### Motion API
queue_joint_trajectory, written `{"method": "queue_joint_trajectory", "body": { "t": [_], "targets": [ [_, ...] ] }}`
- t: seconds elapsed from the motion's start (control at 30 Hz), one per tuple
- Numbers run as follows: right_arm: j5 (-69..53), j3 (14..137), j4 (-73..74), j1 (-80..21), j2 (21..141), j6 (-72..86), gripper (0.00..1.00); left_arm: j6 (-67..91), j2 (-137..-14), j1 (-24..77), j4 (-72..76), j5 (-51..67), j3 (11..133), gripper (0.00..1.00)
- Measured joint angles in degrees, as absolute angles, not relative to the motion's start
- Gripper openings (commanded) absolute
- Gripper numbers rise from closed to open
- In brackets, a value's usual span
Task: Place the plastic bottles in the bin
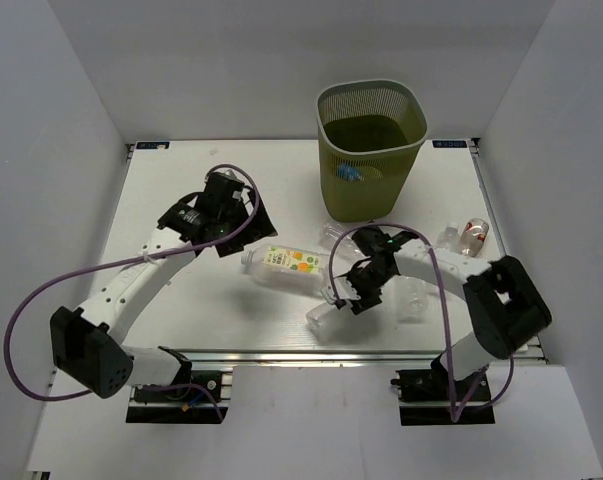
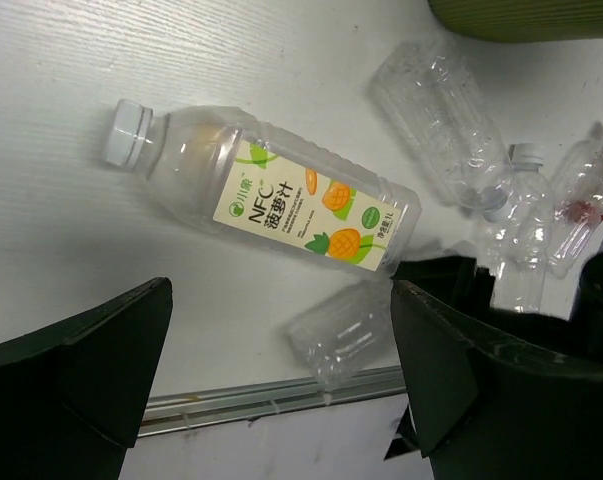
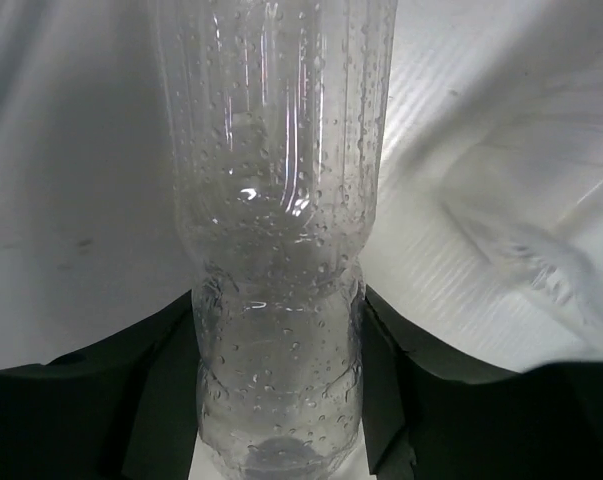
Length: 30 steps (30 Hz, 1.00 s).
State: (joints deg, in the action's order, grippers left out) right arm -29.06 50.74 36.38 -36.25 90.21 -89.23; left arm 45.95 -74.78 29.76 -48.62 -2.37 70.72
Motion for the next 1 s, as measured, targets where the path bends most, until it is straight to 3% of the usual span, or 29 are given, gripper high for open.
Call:
{"method": "queue_joint_trajectory", "body": {
  "t": [0.1, 0.27, 0.5, 0.67, 0.93, 0.97, 1.0],
  "targets": [
    [-30.52, 50.39, 43.72, -35.18, 83.44, -89.43, 0.00, 48.58, -76.90, 30.13, -48.71, -2.07, 71.20, 1.00],
    [-36.64, 54.41, 51.79, -32.91, 62.35, -85.25, 0.00, 54.24, -81.97, 31.09, -50.15, -1.56, 71.96, 1.00],
    [-30.26, 60.40, 33.36, -32.58, 49.06, -59.33, 0.00, 62.19, -83.24, 33.30, -51.00, -1.08, 70.54, 1.00],
    [-16.19, 72.82, 19.49, -31.92, 59.46, -43.81, 0.00, 66.17, -83.33, 34.37, -50.33, -0.64, 68.66, 1.00],
    [-4.64, 107.70, 12.58, -25.52, 92.03, -28.49, 0.00, 71.77, -86.96, 36.36, -47.77, -0.32, 64.58, 1.00],
    [-4.49, 113.14, 13.61, -24.86, 96.20, -27.14, 0.05, 72.12, -87.09, 36.49, -47.70, -0.60, 64.55, 1.00],
    [-4.51, 119.48, 14.74, -23.99, 100.97, -25.52, 0.21, 72.51, -87.13, 36.56, -47.48, -0.91, 64.55, 1.00]
  ]
}}
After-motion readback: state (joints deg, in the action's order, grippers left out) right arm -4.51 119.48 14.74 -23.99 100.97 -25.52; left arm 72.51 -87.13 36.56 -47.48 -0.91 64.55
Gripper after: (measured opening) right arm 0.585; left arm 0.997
